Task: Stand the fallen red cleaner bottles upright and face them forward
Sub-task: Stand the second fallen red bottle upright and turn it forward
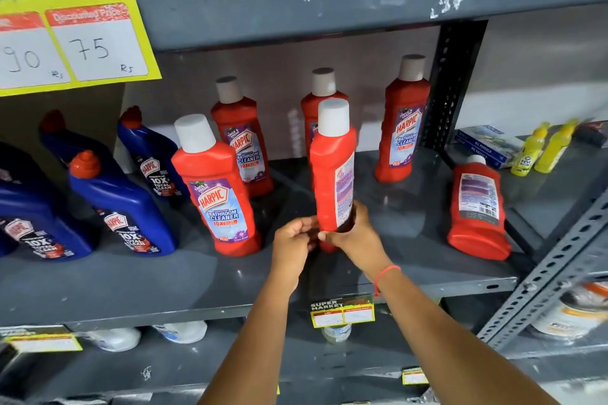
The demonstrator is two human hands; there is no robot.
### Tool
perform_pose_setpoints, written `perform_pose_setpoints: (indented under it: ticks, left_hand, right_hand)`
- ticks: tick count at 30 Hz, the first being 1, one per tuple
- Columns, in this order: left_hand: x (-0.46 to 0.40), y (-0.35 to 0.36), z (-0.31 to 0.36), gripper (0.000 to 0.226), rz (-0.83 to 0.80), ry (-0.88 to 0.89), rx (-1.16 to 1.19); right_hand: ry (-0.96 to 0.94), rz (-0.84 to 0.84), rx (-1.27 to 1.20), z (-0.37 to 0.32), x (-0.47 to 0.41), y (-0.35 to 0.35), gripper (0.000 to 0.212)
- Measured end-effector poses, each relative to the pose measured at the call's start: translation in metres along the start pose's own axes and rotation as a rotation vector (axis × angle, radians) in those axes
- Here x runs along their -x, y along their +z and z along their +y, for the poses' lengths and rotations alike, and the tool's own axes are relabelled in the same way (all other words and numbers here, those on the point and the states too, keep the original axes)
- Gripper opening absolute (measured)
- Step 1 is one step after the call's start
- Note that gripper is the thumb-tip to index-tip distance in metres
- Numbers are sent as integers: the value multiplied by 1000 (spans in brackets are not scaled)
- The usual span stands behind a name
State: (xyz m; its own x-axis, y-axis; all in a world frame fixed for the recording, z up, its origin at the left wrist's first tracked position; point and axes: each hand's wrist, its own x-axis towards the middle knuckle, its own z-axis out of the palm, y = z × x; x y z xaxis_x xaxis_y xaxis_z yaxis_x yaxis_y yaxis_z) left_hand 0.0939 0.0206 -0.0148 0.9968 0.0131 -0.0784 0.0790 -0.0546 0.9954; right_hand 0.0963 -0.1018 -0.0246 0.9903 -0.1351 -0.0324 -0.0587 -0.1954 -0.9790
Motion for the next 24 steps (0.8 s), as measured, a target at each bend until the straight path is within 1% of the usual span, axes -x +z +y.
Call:
perform_pose_setpoints:
  ticks: [2, 4, 6, 7, 9, 11, 14, 15, 16, 17, 18, 22, 24]
  left_hand:
    - [0, -3, 1, 47, -30, -15, -2]
    - [-1, -7, 4, 36, -53, -20, -30]
    - [-3, -7, 6, 27, -70, 18, -89]
    - [-4, -6, 6, 27, -83, 52, -129]
    - [-5, -1, 4, 27, -88, 105, -187]
    - [-8, 2, 2, 26, -48, 111, -208]
    - [-16, -1, 3, 20, -14, 99, -209]
    - [-19, -2, 5, 22, -30, 81, -200]
    - [-23, -3, 8, 32, -51, 61, -203]
    - [-26, -4, 11, 42, -81, 44, -212]
    - [-29, -5, 14, 47, -118, 32, -221]
    - [-35, -9, 18, 39, -282, 12, -196]
    - [-35, -10, 16, 35, -291, -1, -184]
  right_hand:
    - [-9, -68, 48, -1, -3, -4, 73]
    - [-42, -96, 163, -1, -6, -8, 59]
    - [-64, -98, 234, 0, -7, -10, 48]
    - [-72, -107, 213, 0, -7, -10, 45]
    - [-79, -139, 106, 0, -8, -10, 48]
    - [-51, -104, 41, 1, -10, -8, 56]
    - [-22, -20, 77, 1, -14, -6, 54]
    - [-14, -15, 94, 1, -16, -6, 52]
    - [-6, -18, 102, -1, -17, -7, 50]
    - [1, -30, 105, -2, -18, -8, 49]
    - [8, -51, 107, -3, -19, -10, 50]
    - [42, -184, 85, -12, -22, -22, 49]
    - [60, -251, 43, -16, -23, -28, 50]
